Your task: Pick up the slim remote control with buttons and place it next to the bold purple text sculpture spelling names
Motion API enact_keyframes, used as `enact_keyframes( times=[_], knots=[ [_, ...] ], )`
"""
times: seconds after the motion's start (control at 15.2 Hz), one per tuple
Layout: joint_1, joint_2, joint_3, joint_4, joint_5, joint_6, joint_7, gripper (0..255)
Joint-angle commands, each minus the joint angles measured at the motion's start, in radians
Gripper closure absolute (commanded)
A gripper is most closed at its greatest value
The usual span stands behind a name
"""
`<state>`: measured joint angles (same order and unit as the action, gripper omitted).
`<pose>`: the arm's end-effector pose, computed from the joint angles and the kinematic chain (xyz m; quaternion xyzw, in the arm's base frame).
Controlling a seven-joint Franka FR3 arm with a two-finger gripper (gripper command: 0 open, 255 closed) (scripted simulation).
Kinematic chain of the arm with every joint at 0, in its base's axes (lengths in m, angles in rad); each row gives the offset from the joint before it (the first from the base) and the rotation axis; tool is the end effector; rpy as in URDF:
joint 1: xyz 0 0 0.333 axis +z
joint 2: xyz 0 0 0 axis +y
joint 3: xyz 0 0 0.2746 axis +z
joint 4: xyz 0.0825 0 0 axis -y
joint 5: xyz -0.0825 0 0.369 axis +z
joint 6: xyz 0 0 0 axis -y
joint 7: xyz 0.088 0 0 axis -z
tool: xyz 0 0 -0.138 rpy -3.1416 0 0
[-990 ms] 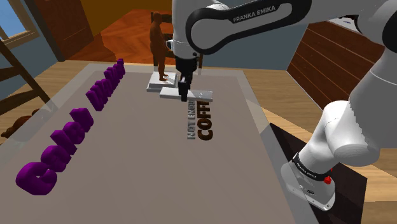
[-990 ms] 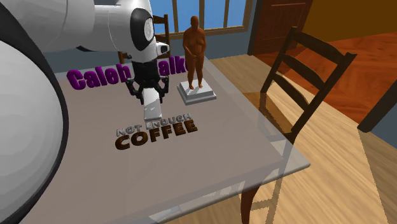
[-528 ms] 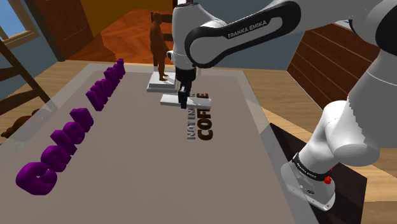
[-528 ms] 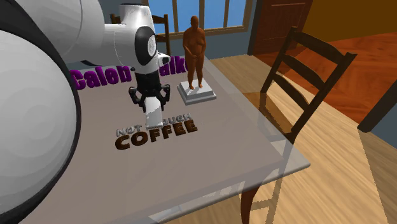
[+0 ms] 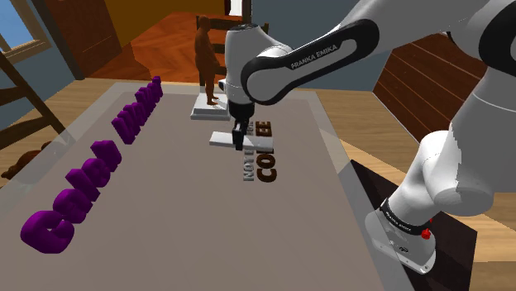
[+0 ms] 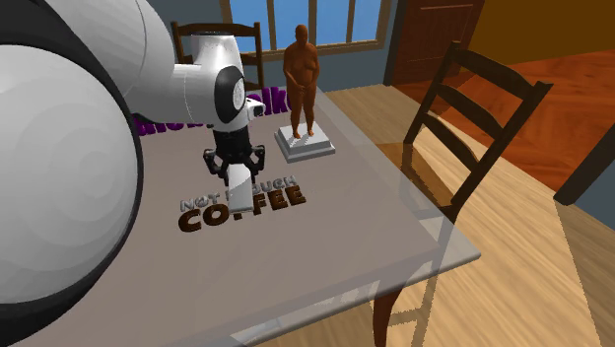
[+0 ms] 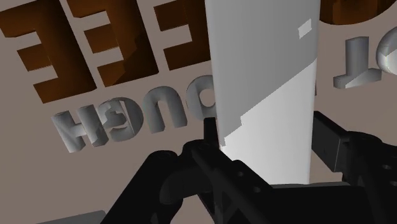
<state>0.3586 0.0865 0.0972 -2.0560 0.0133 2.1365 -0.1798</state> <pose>0.4918 0.2419 0.3309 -0.9510 -0.3089 0.0041 0.0093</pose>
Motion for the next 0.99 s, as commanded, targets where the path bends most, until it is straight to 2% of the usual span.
enact_keyframes(
  times=[0.0,0.33,0.4,0.73,0.92],
  knots=[
    [0.000,0.006,0.000,0.000,-0.001,0.007,0.000,255],
    [0.000,0.006,0.000,0.000,-0.001,0.007,0.000,255],
    [0.000,0.006,0.000,0.000,-0.001,0.007,0.000,0],
    [0.000,0.006,0.000,0.000,-0.001,0.007,0.000,0],
    [-0.002,-0.032,-0.001,0.058,0.003,-0.089,-0.003,0]
  ],
)
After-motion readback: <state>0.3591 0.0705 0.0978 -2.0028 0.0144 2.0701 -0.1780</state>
